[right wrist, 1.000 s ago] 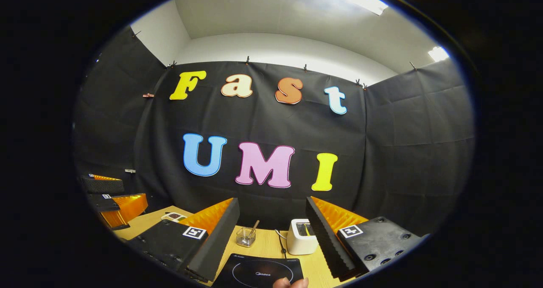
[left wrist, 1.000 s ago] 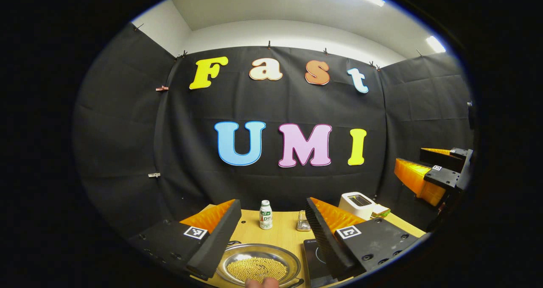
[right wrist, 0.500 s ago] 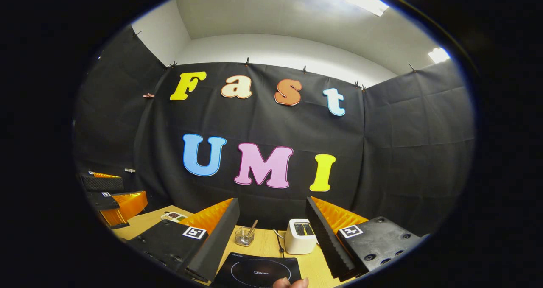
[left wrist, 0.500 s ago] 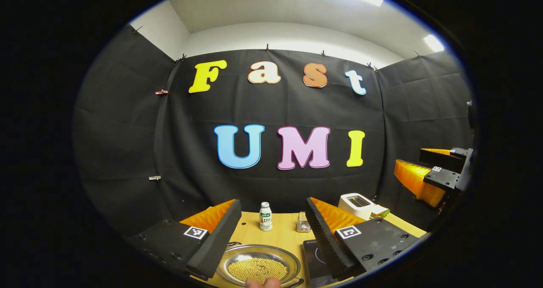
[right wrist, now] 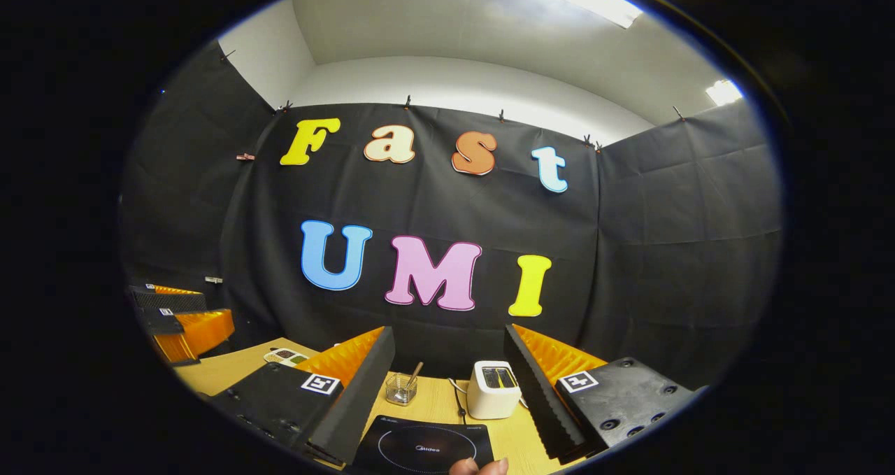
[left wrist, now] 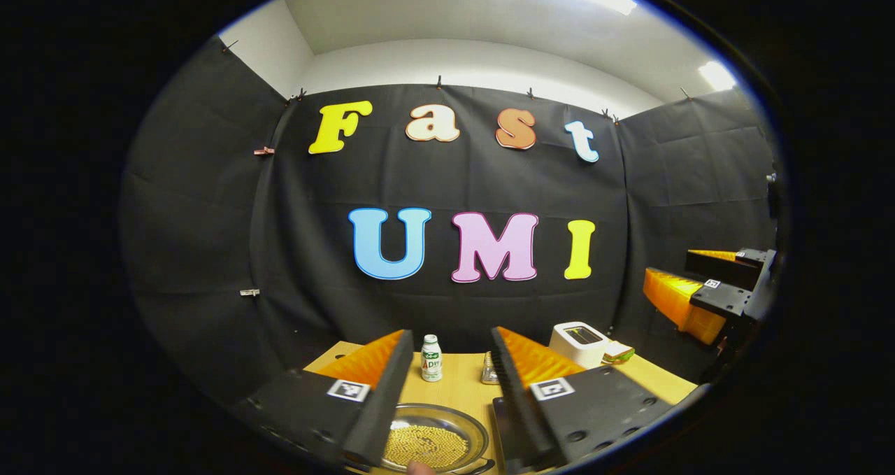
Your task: First push the handle of the pot to place it horizontally, then grasp the pot with both hands and set it on the induction cooktop.
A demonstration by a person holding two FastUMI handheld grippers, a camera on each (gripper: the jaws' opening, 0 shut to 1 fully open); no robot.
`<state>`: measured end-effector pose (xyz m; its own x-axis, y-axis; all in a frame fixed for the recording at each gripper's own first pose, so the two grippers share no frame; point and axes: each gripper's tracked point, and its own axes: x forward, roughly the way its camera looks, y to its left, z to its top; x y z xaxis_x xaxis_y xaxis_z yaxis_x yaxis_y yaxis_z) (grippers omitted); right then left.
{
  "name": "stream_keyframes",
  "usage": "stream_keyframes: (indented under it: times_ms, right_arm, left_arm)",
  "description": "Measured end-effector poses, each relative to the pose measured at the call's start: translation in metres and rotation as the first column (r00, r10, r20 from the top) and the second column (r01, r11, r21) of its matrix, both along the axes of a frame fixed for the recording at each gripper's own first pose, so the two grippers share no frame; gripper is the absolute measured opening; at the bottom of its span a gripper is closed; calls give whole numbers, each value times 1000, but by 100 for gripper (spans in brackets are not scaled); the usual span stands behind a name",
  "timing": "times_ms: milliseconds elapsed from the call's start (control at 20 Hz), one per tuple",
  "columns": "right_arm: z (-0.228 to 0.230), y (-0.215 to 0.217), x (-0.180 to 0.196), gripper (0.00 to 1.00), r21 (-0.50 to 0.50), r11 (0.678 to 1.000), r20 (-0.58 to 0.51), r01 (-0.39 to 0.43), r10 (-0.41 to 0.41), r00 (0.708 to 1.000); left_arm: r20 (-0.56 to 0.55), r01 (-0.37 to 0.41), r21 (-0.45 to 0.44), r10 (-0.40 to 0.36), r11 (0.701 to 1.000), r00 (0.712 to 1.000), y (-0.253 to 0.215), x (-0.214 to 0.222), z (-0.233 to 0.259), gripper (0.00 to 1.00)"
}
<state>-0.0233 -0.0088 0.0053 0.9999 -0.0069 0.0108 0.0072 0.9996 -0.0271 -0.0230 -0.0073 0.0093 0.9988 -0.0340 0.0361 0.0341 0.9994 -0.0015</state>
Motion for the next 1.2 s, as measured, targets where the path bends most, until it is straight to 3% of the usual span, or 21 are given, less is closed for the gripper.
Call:
stream_keyframes:
  times_ms: [200,300,450,550,650,800,950,1100,1200]
  right_arm:
    - [2,1,-1,97,7,1000,2,-7,7,1000]
    - [6,0,-2,99,7,1000,11,-5,5,1000]
    - [6,-1,-3,97,3,1000,14,-6,6,1000]
    - [5,-2,-4,97,0,1000,10,-5,5,1000]
    - [3,-5,-6,98,-5,1000,6,-2,2,1000]
    - [0,-8,-8,98,-8,1000,-3,6,-6,1000]
    - [-3,-12,-10,98,-11,1000,-10,12,-13,1000]
    - [-4,-16,-12,98,-24,999,-14,20,-21,1000]
    - [-6,-18,-13,98,-29,999,-18,26,-26,999]
  left_arm:
    - [-16,40,10,-40,999,999,2,-9,-2,5]
    - [-24,59,7,-59,998,998,-2,-8,-3,5]
    - [-121,117,2,-116,993,986,-12,-8,-28,5]
    - [-244,170,3,-164,985,956,-20,-9,-57,3]
    - [-385,212,9,-192,977,903,-21,-12,-92,5]
    - [-609,238,-43,-214,970,764,-20,-25,-153,5]
    - [-785,269,-77,-225,960,578,-21,-43,-212,5]
    - [-914,365,-47,-188,930,360,-12,-79,-279,5]
    - [-951,403,-31,-151,915,270,-8,-91,-315,5]
